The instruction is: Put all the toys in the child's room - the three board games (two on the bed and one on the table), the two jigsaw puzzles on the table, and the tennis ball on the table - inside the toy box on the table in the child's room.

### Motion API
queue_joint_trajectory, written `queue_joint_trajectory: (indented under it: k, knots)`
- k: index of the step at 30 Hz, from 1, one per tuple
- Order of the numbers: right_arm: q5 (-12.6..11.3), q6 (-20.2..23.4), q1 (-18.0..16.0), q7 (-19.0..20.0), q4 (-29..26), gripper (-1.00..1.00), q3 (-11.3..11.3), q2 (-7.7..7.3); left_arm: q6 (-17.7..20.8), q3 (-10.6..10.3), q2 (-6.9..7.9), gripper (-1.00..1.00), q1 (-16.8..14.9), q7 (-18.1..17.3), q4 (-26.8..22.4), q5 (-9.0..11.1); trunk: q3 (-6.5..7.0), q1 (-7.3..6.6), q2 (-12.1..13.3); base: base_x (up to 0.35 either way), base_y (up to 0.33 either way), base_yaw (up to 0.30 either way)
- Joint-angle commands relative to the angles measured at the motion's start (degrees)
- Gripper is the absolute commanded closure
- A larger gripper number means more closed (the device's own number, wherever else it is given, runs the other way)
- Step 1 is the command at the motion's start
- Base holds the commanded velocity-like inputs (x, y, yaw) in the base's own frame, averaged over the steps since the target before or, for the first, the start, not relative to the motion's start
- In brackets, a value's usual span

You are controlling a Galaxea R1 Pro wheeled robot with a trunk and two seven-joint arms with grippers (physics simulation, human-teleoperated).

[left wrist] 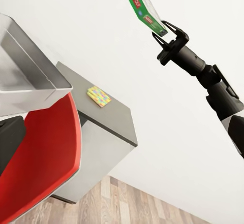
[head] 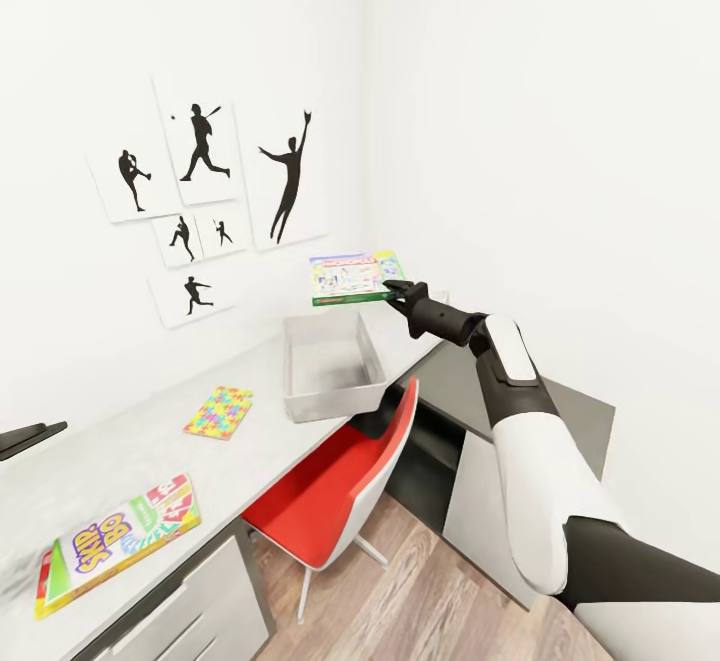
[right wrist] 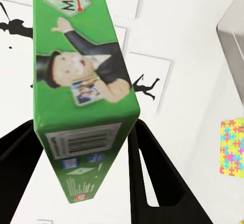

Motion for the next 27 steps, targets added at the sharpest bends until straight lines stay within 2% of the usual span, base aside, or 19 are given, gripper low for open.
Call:
queue_joint_trajectory:
  k: [1, 19, 27]
  knots:
    - [-0.6, 0.2, -0.1, -0.6, -0.1, 1.0, -0.2, 0.07, 0.6, 0.0, 0.02, -1.0, -0.1, -0.3, 0.0, -0.1, -0.14, 0.05, -0.1, 0.088, -0.061, 0.053]
    - [-0.6, -0.8, 0.0, -0.6, 0.0, 1.0, 0.0, 0.07, 0.7, -0.1, 0.0, -1.0, -0.1, -0.3, 0.0, -0.3, -0.14, 0.05, -0.1, 0.09, 0.006, 0.253]
    - [-0.5, -0.9, 0.0, -0.6, 0.0, 1.0, -0.2, 0.07, 0.7, -0.1, -0.29, -1.0, -0.1, -0.3, 0.0, -0.3, -0.14, 0.05, -0.1, 0.093, -0.002, 0.062]
